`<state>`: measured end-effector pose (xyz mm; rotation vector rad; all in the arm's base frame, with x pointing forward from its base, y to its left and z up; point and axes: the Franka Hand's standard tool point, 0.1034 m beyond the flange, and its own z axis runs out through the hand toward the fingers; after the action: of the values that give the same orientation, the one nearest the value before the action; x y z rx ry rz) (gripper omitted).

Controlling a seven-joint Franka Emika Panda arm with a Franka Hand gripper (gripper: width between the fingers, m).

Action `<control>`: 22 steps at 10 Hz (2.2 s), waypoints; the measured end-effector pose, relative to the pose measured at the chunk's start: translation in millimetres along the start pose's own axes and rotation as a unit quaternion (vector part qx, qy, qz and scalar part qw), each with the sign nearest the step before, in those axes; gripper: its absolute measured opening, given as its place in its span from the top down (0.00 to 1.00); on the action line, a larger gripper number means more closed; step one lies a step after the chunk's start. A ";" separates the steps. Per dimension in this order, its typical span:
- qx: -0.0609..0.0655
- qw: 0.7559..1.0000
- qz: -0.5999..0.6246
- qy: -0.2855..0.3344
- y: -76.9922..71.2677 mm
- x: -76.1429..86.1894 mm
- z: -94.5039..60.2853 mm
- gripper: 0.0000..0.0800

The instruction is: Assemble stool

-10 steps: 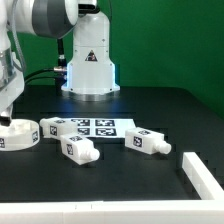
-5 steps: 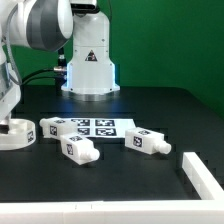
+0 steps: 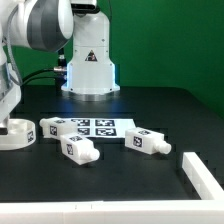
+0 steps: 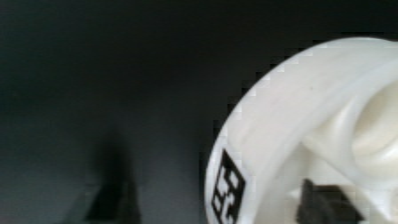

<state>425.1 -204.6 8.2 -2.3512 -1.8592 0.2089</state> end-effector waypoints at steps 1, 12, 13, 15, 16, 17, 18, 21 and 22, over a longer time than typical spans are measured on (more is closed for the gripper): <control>0.000 1.000 0.000 0.000 0.0 0.0 0.0 0.63; -0.044 0.950 0.309 -0.016 60.3 88.2 -88.1 0.97; -0.044 0.950 0.309 -0.015 59.2 93.5 -86.2 0.97; -0.044 0.950 0.309 -0.014 59.3 92.3 -85.7 0.97; -0.043 0.950 0.309 -0.014 59.2 93.1 -85.2 0.97; -0.043 0.945 0.323 -0.013 59.8 99.0 -84.6 0.97; -0.045 0.926 0.374 -0.010 65.1 120.5 -84.9 0.97; -0.061 0.859 0.509 0.005 110.1 183.6 -88.7 0.97; -0.058 0.858 0.510 0.010 110.0 181.2 -88.5 0.97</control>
Offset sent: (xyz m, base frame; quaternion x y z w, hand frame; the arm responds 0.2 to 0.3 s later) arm 0.0000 0.0000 0.0000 0.0000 0.0000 0.0000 1.0000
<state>588.5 -55.3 69.5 -3.1399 -0.4288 0.1620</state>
